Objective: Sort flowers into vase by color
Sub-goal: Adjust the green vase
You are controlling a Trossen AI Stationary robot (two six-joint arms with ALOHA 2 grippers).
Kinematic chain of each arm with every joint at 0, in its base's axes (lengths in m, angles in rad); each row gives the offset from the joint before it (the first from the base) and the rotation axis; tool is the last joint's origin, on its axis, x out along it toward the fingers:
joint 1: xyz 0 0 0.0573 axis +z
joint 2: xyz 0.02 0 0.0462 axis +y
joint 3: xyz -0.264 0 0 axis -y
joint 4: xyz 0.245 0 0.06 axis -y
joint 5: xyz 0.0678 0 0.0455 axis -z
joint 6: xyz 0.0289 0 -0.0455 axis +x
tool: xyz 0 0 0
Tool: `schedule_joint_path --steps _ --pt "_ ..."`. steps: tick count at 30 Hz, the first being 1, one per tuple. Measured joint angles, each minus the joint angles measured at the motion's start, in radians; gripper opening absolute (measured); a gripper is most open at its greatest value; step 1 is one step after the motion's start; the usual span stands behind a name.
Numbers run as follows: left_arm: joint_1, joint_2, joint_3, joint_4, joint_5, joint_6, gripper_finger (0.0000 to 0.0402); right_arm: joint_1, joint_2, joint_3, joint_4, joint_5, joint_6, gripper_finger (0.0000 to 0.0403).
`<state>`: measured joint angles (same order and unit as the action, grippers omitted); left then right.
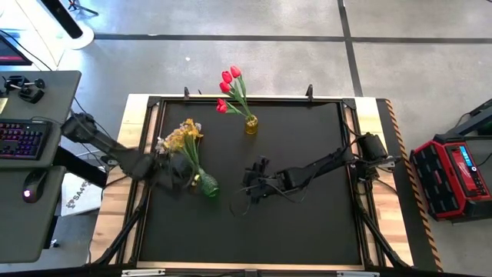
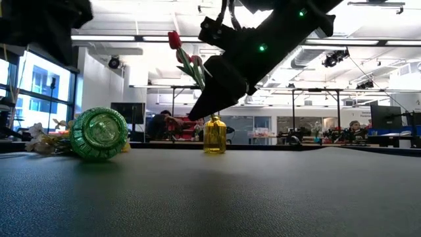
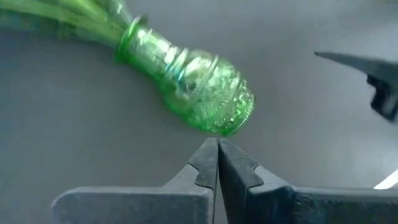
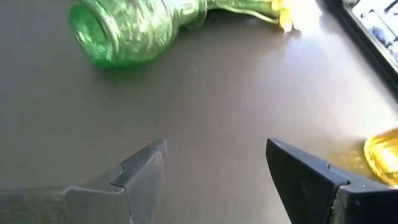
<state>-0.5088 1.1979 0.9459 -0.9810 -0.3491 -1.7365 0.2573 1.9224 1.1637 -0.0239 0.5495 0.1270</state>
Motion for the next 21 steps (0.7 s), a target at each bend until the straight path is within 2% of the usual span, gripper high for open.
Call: schedule_joint_path --steps 3,5,10,18,21 --pt "-0.046 0.061 0.000 0.006 -0.051 -0.196 0.0001 0.000 0.000 0.000 0.040 0.000 -0.050 0.0259" --pt "-0.051 0.094 0.000 -0.006 -0.048 -0.265 0.0006 0.001 0.000 0.000 0.063 0.000 -0.078 0.0259" --pt "-0.009 0.122 0.000 -0.060 0.044 -0.249 0.0039 0.001 0.000 0.000 0.107 -0.008 -0.114 0.0259" --pt "0.083 0.088 -0.001 -0.073 -0.027 -0.171 0.0135 0.001 0.000 0.000 0.135 -0.010 -0.185 0.0259" --pt "0.112 0.087 -0.038 -0.033 -0.048 -0.175 0.0177 -0.002 0.001 0.000 0.134 -0.010 -0.196 0.0259"
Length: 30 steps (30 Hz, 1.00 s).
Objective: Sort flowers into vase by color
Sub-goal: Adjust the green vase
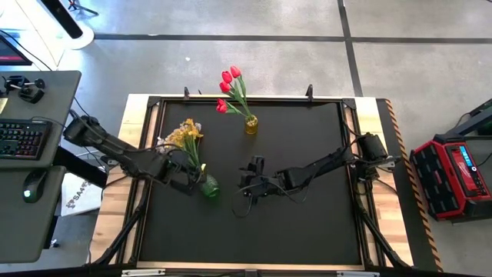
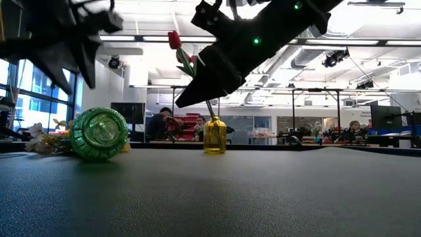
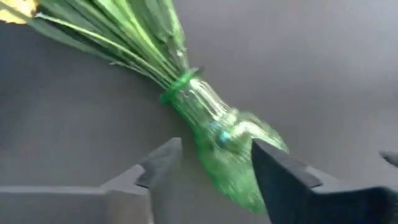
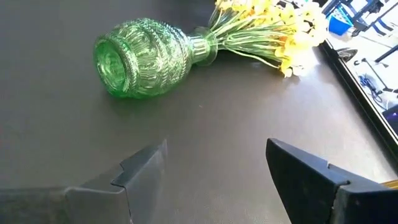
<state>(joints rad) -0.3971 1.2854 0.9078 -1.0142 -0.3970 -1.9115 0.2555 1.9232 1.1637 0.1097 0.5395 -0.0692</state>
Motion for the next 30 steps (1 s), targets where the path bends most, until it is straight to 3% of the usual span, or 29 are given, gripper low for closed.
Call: schedule_joint_path --steps 5,9,30 --pt "0.055 0.001 -0.104 0.105 0.069 -0.056 0.0244 0.000 0.000 0.000 -0.011 -0.001 0.000 0.0259" --pt "0.099 0.002 -0.161 0.186 0.096 -0.058 0.0274 0.000 0.000 0.000 -0.006 -0.001 0.000 0.0259" --pt "0.250 0.001 -0.349 0.455 0.146 0.003 0.0271 0.000 0.000 0.000 -0.011 -0.001 -0.009 0.0259"
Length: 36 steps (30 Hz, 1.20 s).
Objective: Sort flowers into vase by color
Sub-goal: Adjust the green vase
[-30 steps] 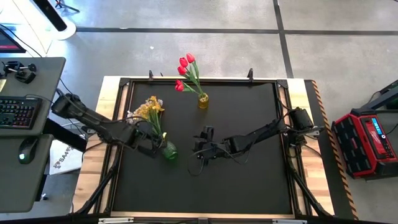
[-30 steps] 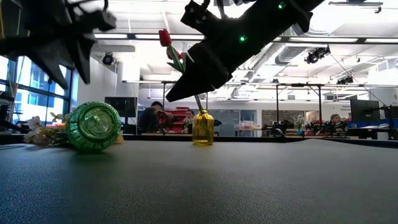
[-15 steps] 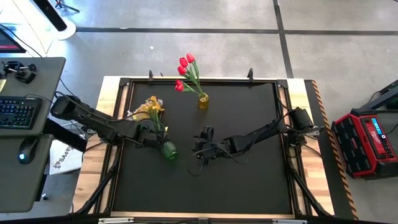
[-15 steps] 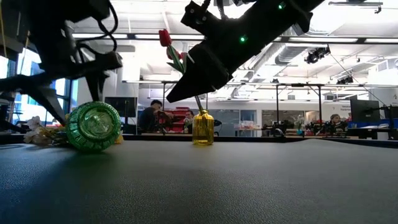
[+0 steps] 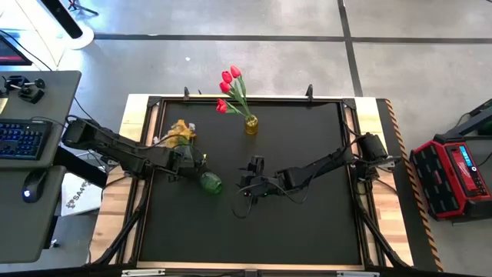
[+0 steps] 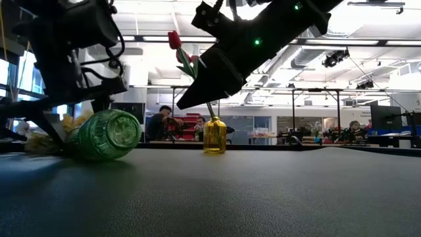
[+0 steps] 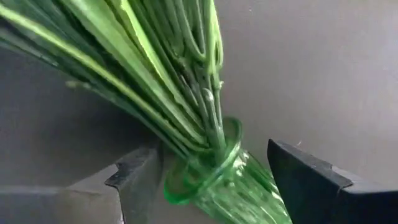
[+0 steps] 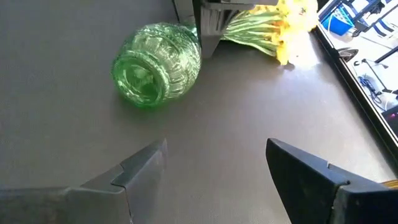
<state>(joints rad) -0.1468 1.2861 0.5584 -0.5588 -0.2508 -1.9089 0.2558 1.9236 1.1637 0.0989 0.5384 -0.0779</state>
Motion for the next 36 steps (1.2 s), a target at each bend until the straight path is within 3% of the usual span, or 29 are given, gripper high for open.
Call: schedule_joint_path --steps 19,26,36 --pt "0.035 -0.001 -0.042 0.002 0.013 0.093 0.0149 0.002 0.000 0.000 -0.014 -0.042 0.025 0.0259" --pt "0.041 -0.003 -0.041 0.003 0.034 0.145 0.0139 0.002 0.000 0.000 -0.025 -0.042 0.026 0.0259" --pt "0.125 -0.010 0.035 -0.001 0.087 0.404 0.0137 0.002 0.000 0.000 -0.028 -0.044 0.035 0.0259"
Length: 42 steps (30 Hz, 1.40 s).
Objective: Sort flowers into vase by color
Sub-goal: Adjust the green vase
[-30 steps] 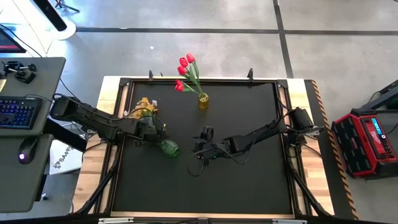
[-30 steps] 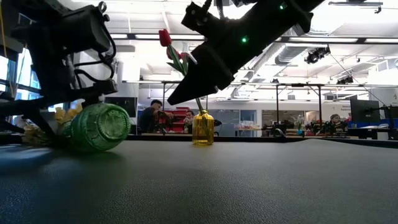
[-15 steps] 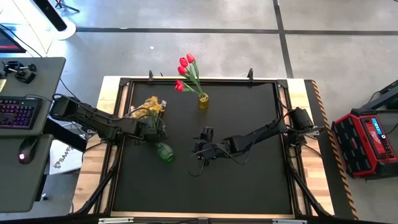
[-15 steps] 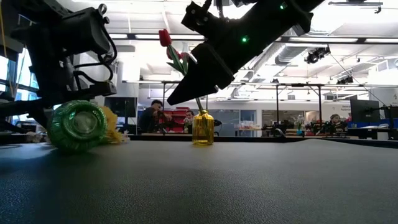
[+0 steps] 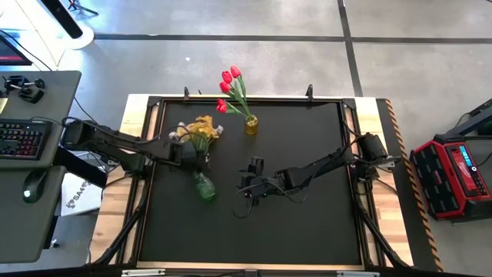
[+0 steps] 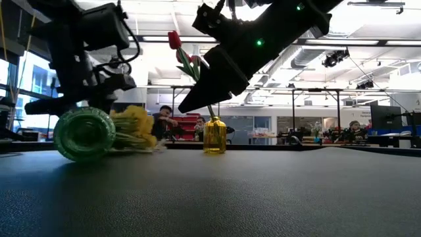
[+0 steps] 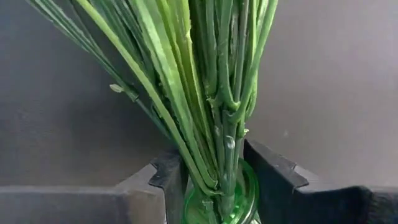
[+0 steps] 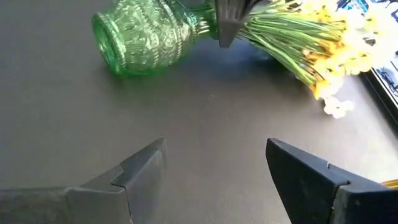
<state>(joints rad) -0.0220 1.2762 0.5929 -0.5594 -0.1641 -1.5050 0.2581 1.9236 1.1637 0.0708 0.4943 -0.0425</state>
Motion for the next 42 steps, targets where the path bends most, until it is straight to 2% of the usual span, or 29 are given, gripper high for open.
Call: schedule_joint_path --steps 7,16,22,31,36,42 --pt "0.027 0.000 0.014 -0.003 0.094 0.086 0.0137 0.000 0.000 0.000 -0.015 -0.033 0.018 0.0259" --pt "0.018 0.000 0.017 -0.002 0.084 0.121 0.0111 0.000 0.000 0.000 -0.022 -0.034 0.019 0.0259" --pt "-0.058 -0.001 0.065 -0.033 -0.032 0.129 0.0098 0.000 0.000 0.000 -0.023 -0.034 0.019 0.0259" --pt "-0.164 -0.001 0.241 -0.321 -0.223 0.124 0.0096 0.000 0.000 0.000 -0.023 -0.034 0.019 0.0259" --pt "-0.247 -0.002 0.318 -0.398 -0.421 0.157 0.0096 0.000 0.000 0.000 -0.023 -0.034 0.019 0.0259" --pt "-0.367 0.022 0.321 -0.420 -0.652 0.198 0.0096 0.000 0.000 0.000 -0.023 -0.034 0.032 0.0259"
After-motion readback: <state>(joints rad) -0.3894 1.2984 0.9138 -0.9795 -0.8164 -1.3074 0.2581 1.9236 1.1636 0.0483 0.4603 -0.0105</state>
